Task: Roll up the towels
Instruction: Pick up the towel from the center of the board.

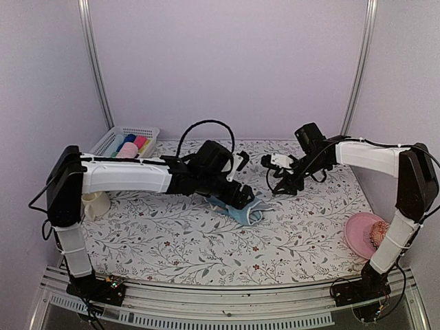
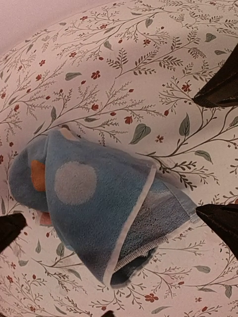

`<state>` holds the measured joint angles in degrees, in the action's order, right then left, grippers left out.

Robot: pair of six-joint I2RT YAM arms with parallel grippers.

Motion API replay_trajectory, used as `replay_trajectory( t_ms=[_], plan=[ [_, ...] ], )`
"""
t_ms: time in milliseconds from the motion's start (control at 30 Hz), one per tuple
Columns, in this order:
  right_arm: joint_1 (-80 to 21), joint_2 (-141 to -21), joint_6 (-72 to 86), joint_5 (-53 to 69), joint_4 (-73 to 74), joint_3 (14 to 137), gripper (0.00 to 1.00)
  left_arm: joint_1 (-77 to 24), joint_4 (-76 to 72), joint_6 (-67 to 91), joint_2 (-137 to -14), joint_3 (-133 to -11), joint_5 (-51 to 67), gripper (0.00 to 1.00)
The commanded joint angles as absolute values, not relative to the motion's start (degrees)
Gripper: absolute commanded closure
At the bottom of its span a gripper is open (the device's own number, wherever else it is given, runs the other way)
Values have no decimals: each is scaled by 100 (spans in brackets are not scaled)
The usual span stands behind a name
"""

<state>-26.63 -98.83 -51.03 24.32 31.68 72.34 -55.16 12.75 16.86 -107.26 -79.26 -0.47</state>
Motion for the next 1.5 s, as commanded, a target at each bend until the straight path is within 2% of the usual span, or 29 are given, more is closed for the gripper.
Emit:
replay_trajectory(
  t_ms=[0, 133, 267, 400, 500, 733, 867, 933, 1300, 1400, 1467],
  plan=[
    [-2338, -9920, -4598, 2275, 3028, 7529, 33, -5800, 1515, 1779, -11568, -8726, -386, 5],
    [-2037, -9890, -4484, 2309, 3006, 7540, 32, -6046, 2014, 1569, -12064, -9233, -1219, 12],
    [-1978, -9810, -4474, 2426, 2977, 7524, 32, -6119, 2057, 1578, -12119, -9124, -1546, 28],
    [-1980, -9790, -4458, 2524, 2979, 7523, 31, -6150, 2015, 1636, -11944, -8844, -1782, 34],
    [-1978, -9789, -4456, 2540, 2972, 7515, 31, -6160, 1983, 1690, -11805, -8642, -1911, 47],
    [-1978, -9782, -4445, 2659, 2979, 7494, 32, -6159, 1954, 1774, -11664, -8318, -2121, 67],
    [-1997, -9769, -4592, 2939, 2968, 7397, 31, -6154, 1790, 1753, -11437, -8133, -2213, 92],
    [-2044, -9758, -4681, 3161, 2954, 7335, 31, -6150, 1700, 1712, -11340, -8077, -2222, 100],
    [-2718, -9865, -5017, 3237, 2696, 7029, 30, -6095, 920, 1413, -10451, -7500, -2028, 100],
    [-2798, -9748, -5003, 3338, 2343, 6789, 26, -6026, 244, 1061, -10071, -7091, -1554, 100],
    [-2804, -9617, -4899, 3452, 2036, 6623, 20, -5911, -108, 963, -9775, -6875, -1255, 100]
  ],
)
